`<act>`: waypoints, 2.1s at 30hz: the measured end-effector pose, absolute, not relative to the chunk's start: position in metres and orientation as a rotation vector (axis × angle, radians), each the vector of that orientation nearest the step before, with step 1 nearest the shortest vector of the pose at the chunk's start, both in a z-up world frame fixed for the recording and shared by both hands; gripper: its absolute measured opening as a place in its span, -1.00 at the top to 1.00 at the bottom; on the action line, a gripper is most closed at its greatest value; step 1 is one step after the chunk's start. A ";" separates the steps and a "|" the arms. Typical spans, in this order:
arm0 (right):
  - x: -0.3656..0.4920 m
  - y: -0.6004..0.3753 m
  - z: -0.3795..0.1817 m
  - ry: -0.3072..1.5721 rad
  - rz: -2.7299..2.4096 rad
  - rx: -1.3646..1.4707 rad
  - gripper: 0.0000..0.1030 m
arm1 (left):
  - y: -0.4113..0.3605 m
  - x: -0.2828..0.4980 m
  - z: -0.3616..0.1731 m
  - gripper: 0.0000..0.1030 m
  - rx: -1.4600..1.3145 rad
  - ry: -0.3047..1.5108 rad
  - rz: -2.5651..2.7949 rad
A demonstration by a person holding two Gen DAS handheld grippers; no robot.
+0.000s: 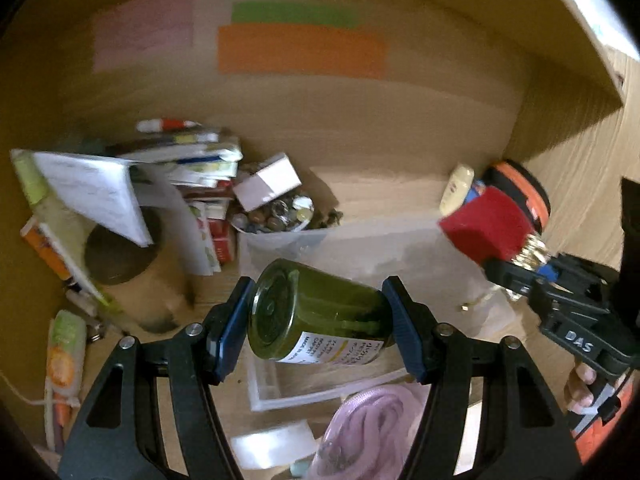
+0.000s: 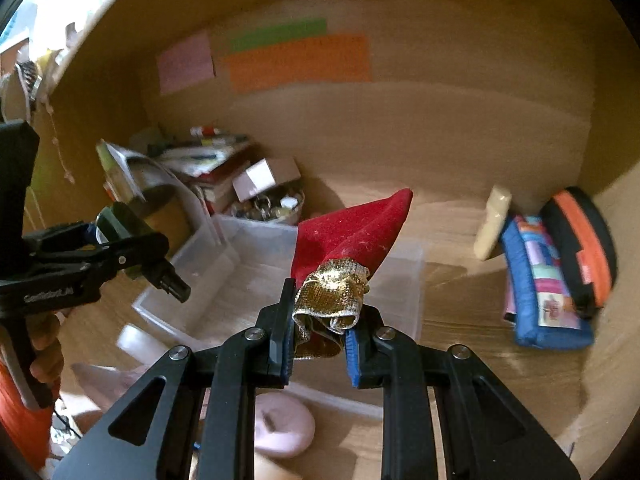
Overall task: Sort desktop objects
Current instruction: 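Carry the bottle and pouch over the clear box and release both inside, then grasp the white cloth bag with the left tool while the right tool grasps the white tape roll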
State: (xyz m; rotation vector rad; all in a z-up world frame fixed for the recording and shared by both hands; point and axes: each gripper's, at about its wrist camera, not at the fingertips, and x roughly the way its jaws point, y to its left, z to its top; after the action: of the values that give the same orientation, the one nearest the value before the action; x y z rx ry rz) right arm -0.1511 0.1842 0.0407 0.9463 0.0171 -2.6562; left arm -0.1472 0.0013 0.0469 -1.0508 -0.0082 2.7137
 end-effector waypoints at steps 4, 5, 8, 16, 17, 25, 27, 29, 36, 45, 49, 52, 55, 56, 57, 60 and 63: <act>-0.174 0.180 0.022 0.050 -2.616 1.029 0.64 | 0.016 -0.164 0.031 -0.25 -1.117 0.078 2.657; -0.179 0.178 0.017 0.062 -2.603 1.053 0.64 | 0.019 -0.167 0.028 -0.25 -1.136 0.096 2.639; -0.190 0.175 0.004 0.090 -2.563 1.114 0.64 | 0.028 -0.177 0.018 -0.25 -1.197 0.154 2.575; -0.203 0.166 -0.021 0.200 -2.519 1.217 0.64 | 0.039 -0.191 -0.003 -0.25 -1.311 0.213 2.482; -0.205 0.165 -0.023 0.216 -2.522 1.221 0.63 | 0.039 -0.192 -0.005 -0.25 -1.317 0.217 2.481; -0.208 0.159 -0.028 0.307 -2.536 1.234 0.58 | 0.039 -0.200 -0.017 -0.25 -1.373 0.210 2.463; -0.207 0.158 -0.028 0.313 -2.541 1.228 0.58 | 0.038 -0.203 -0.020 -0.25 -1.390 0.211 2.467; -0.207 0.157 -0.028 0.325 -2.547 1.229 0.57 | 0.036 -0.206 -0.023 -0.25 -1.410 0.204 2.457; -0.206 0.155 -0.026 0.353 -2.589 1.212 0.32 | 0.030 -0.208 -0.021 -0.25 -1.409 0.166 2.487; -0.192 0.161 -0.012 0.371 -2.667 1.150 -0.34 | 0.032 -0.198 -0.011 -0.52 -1.355 0.239 2.529; -0.187 0.165 -0.006 0.337 -2.679 1.141 -0.38 | 0.029 -0.191 -0.005 -0.58 -1.325 0.252 2.561; -0.181 0.171 0.001 0.312 -2.693 1.134 -0.44 | 0.026 -0.185 0.003 -0.60 -1.294 0.271 2.608; -0.174 0.175 0.008 0.311 -2.718 1.112 -0.47 | 0.020 -0.178 0.014 -0.69 -1.256 0.246 2.647; -0.170 0.176 0.012 0.312 -2.726 1.101 -0.48 | 0.017 -0.175 0.018 -0.71 -1.244 0.227 2.652; -0.167 0.178 0.016 0.310 -2.734 1.091 -0.51 | 0.014 -0.172 0.021 -0.74 -1.233 0.209 2.657; -0.155 0.182 0.026 0.298 -2.747 1.058 -0.59 | 0.008 -0.163 0.030 -0.74 -1.206 0.195 2.685; -0.142 0.183 0.035 0.292 -2.756 1.028 -0.60 | 0.003 -0.153 0.037 -0.75 -1.188 0.188 2.707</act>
State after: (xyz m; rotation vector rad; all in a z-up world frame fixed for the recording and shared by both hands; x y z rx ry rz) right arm -0.1416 0.1835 0.0351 1.0280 0.2921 -2.7561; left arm -0.1529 0.0028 0.0366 -1.1878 0.1882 2.7071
